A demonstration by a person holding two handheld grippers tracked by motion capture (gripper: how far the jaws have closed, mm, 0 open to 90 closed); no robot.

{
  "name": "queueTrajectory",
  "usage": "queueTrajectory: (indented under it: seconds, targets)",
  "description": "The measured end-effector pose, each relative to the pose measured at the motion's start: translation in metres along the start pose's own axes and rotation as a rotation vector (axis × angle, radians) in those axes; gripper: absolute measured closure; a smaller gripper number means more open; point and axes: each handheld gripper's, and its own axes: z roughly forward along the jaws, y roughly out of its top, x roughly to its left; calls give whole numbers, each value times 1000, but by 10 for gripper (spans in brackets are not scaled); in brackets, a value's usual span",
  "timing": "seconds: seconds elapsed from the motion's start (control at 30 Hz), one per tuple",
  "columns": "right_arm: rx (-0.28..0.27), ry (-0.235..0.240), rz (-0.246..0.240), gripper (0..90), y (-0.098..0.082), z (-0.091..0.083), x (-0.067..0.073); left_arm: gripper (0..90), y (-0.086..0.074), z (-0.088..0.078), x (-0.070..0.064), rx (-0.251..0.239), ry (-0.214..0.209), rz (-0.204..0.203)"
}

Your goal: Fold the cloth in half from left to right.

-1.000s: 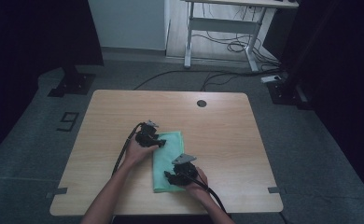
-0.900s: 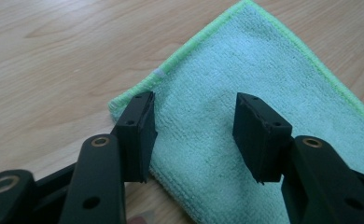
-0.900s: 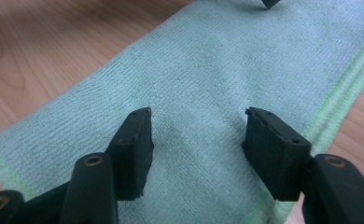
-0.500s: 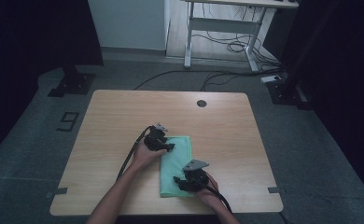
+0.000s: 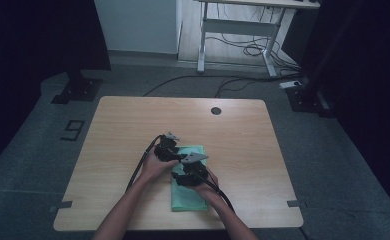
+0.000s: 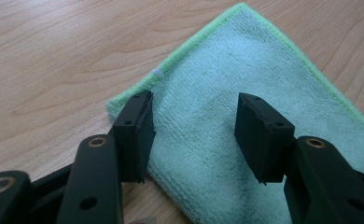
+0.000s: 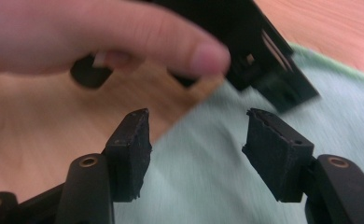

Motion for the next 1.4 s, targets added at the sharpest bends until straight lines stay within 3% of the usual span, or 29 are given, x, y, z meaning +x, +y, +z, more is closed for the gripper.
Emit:
queueTrajectory:
  seconds: [0.17,0.37,0.57,0.7,1.0,1.4]
  targets:
    - [50,-43,-38,415,3,20,3,468,0,0,2,-5,-14,-14]
    - [-27,-49,40,437,3,14,-4,471,0,0,3,-8,-12,-17]
    - [33,-65,25,428,0,22,-7,473,0,-1,3,-5,-17,-23]
    - [44,-74,13,427,-3,24,-4,472,0,-1,3,-2,-15,-18]
    - [54,-60,-32,428,-16,11,7,473,0,0,0,-7,2,-16]
    - [21,-19,-63,432,-48,-19,37,480,-1,0,0,-14,7,-17]
